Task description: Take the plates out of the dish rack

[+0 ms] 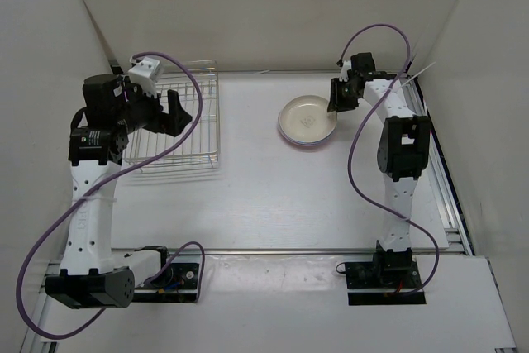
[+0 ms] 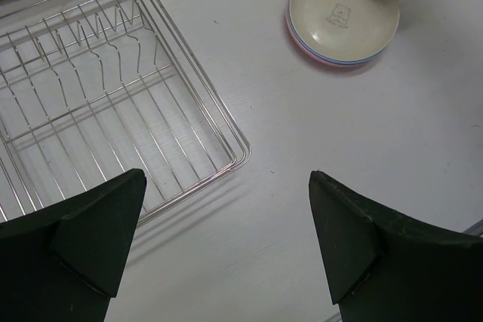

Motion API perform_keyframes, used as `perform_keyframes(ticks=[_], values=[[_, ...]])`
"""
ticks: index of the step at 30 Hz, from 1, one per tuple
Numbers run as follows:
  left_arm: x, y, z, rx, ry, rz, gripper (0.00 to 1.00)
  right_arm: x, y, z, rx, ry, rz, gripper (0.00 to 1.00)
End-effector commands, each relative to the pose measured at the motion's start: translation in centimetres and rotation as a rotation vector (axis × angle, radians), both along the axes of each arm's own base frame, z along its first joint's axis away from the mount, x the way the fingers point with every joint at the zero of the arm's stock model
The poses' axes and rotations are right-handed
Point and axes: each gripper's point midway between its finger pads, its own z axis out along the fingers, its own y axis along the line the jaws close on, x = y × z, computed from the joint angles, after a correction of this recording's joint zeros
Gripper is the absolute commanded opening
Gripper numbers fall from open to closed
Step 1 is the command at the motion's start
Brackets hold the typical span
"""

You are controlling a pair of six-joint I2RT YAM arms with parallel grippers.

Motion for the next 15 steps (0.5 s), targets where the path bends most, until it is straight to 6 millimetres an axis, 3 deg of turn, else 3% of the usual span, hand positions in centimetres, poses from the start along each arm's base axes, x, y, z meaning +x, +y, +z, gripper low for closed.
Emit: perform_keyframes(ticks=[1, 4, 8, 11, 12, 13, 15], values=[[-1.0, -0.2, 2.1, -0.017, -0.056, -0.019, 1.0, 1.1, 0.9, 1.3, 0.021, -0.049, 0.028, 0.51], [-1.0, -0.1, 2.2, -0.02, -0.056, -0.018, 1.0, 1.2, 0.9, 2.3, 0.023, -0.069, 0.029, 0.57], [-1.0, 0.3, 0.9, -0.021, -0.043, -0.006, 1.0, 1.3, 0.5, 5.5, 0.008, -0.132, 0.012, 0.85], [-0.5, 1.3, 0.4, -0.037, -0.046, 0.039, 1.0, 1.1, -0.3, 8.1, -0.019, -0.177, -0.014, 0.9], [-0.4, 1.9, -0.5, -0.032, -0.037, 0.063, 1.0, 0.8, -0.3, 8.9, -0.018, -0.185, -0.014, 0.97], [-0.2, 2.2, -1.1, -0.044, -0.026, 0.082, 1.0, 0.4, -1.2, 11.0, -0.025, -0.216, -0.033, 1.0], [0.5, 3.9, -2.4, -0.061, -0.014, 0.169, 1.0, -1.0, -2.3, 12.4, -0.048, -0.212, -0.051, 1.0]])
